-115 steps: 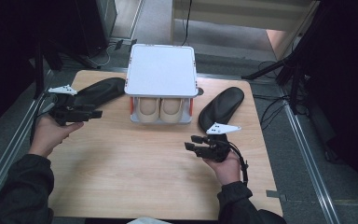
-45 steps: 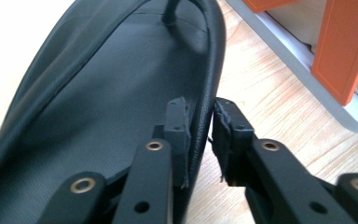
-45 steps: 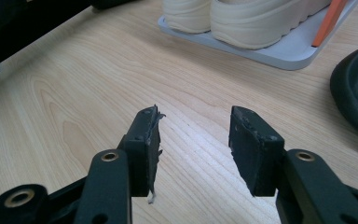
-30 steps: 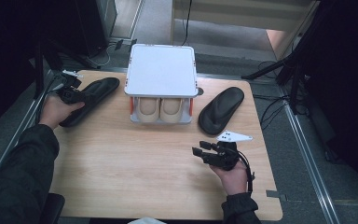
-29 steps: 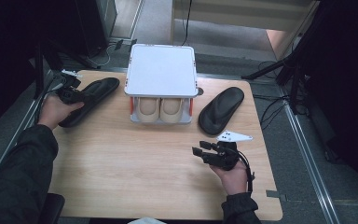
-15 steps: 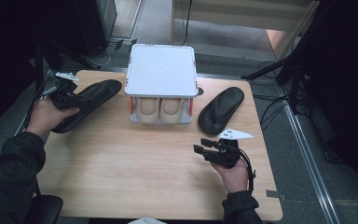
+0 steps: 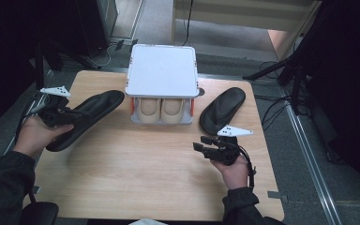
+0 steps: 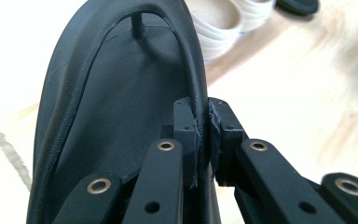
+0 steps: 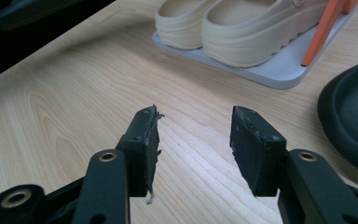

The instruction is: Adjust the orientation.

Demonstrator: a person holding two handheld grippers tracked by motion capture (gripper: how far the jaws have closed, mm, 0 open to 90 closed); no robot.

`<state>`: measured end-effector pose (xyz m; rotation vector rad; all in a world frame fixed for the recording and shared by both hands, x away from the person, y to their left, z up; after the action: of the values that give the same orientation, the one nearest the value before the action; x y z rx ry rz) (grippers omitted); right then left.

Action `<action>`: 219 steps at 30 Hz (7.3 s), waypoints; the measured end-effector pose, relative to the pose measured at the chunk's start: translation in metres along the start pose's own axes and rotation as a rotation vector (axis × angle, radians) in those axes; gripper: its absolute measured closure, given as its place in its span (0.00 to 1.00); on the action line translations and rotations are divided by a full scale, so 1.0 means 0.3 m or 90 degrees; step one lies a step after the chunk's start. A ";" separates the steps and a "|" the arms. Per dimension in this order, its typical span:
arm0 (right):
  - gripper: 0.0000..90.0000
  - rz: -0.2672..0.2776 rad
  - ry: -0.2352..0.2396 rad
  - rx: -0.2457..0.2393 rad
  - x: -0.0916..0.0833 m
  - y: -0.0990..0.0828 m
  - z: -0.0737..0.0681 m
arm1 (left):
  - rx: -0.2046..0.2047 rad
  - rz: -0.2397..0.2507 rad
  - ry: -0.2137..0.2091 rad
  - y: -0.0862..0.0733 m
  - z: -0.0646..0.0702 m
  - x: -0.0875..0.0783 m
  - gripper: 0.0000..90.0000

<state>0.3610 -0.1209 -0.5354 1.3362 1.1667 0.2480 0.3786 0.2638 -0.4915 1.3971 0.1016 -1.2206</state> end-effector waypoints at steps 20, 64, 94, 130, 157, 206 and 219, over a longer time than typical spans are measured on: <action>0.59 0.013 0.013 -0.002 0.017 0.046 0.012 | 0.063 -0.023 -0.092 -0.080 0.323 0.080 0.93; 0.79 -0.028 -0.023 -0.009 0.021 -0.037 -0.016 | 0.121 -0.097 -0.135 -0.140 0.489 0.352 0.88; 1.00 -0.125 -0.018 -0.062 0.259 -0.138 -0.134 | 0.045 -0.094 -0.058 -0.190 0.225 0.379 1.00; 1.00 -0.131 -0.044 -0.026 0.380 -0.035 -0.045 | 0.063 -0.129 -0.137 -0.290 0.441 0.370 1.00; 0.83 -0.083 -0.035 -0.027 0.278 -0.005 -0.007 | 0.010 -0.054 -0.110 -0.181 0.365 0.310 0.70; 1.00 -0.072 -0.214 0.080 -0.066 -0.085 0.534 | 0.000 -0.020 -0.071 -0.099 0.272 0.299 0.45; 1.00 -0.089 -0.231 0.052 0.008 -0.060 0.593 | -0.002 -0.023 -0.065 -0.104 0.263 0.300 0.45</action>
<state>0.4895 -0.2345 -0.5863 1.2985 0.9631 -0.1408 0.3511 0.1599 -0.5530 1.3335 0.0579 -1.3187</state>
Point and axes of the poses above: each handheld gripper's, and its own axes: x roughly forward along the jaws, y roughly out of its top, z roughly to its right, the point moved 10 cm from there along x, roughly forward along the jaws, and after that the axes turned 5 degrees about -x, right-handed, at the moved point
